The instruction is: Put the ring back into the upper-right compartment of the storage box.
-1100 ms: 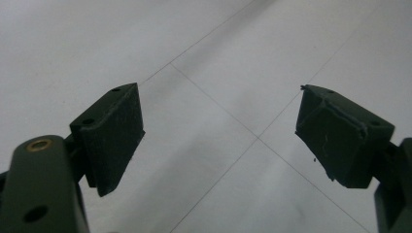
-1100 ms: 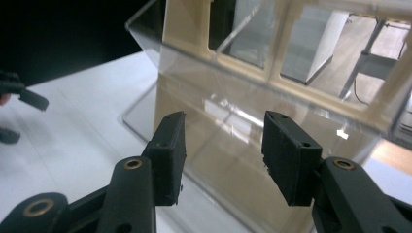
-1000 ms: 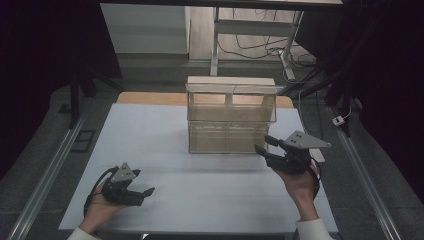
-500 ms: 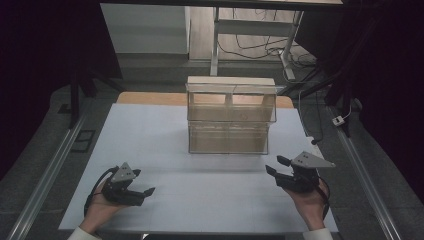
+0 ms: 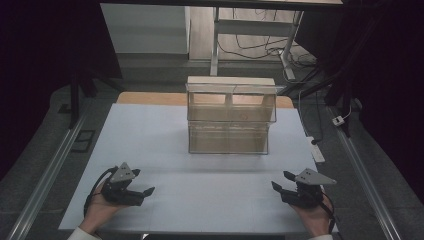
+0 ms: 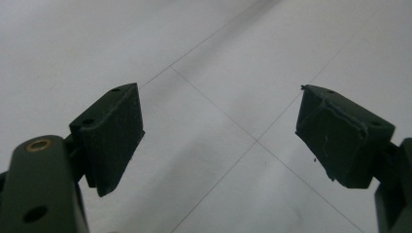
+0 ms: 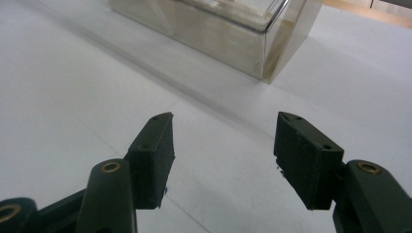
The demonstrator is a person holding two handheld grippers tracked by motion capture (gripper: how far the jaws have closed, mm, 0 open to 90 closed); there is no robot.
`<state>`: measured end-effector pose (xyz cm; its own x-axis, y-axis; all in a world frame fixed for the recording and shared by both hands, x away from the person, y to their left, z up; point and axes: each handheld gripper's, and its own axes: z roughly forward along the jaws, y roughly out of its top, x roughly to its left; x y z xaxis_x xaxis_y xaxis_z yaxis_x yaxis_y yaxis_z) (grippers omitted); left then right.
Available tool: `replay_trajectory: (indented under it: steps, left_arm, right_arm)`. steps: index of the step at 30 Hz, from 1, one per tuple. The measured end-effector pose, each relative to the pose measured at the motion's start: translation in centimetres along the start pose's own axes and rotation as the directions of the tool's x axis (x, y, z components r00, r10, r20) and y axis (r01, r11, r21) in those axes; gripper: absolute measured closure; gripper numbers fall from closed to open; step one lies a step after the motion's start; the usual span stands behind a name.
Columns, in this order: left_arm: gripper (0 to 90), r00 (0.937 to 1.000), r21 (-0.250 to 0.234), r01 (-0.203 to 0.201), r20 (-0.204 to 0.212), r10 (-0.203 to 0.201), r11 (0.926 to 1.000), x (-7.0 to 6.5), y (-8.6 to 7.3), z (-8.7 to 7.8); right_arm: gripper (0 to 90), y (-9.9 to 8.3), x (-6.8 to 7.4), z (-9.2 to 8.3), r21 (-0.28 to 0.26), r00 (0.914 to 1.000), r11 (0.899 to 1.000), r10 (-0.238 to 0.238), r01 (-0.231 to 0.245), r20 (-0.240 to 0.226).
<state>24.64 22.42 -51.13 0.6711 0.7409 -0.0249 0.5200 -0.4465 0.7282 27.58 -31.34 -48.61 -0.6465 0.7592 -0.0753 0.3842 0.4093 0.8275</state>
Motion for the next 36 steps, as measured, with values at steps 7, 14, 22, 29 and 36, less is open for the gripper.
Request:
replay_trajectory:
  steps: [7,14,22,29,36]
  left_arm:
    - [17.2,1.0000,-0.006,-0.002,-0.001,0.002,1.0000,0.0,0.0,-0.1]
    - [17.1,1.0000,-0.007,-0.005,-0.005,0.005,1.0000,-0.1,0.0,-0.1]
    - [17.1,1.0000,-0.008,-0.006,-0.008,0.006,0.9999,-0.1,0.0,0.0]
    - [17.1,1.0000,-0.009,-0.006,-0.007,0.006,0.9999,-0.1,0.0,0.0]
    - [17.1,0.9999,-0.008,-0.007,-0.008,0.007,0.9999,-0.1,0.0,0.0]
  right_arm:
    - [38.4,-1.3,0.0,0.9,0.032,0.9999,0.999,-0.011,0.011,0.003]
    - [38.3,-1.4,0.0,0.8,0.020,0.9998,1.000,-0.021,0.021,0.003]
    - [38.0,-1.2,0.2,0.9,0.012,0.9994,0.999,-0.035,0.035,-0.005]
    - [38.0,-1.2,0.3,1.0,0.016,0.9991,0.999,-0.042,0.042,-0.011]
    - [38.0,-1.2,0.3,1.0,0.017,0.9990,0.999,-0.043,0.043,-0.010]
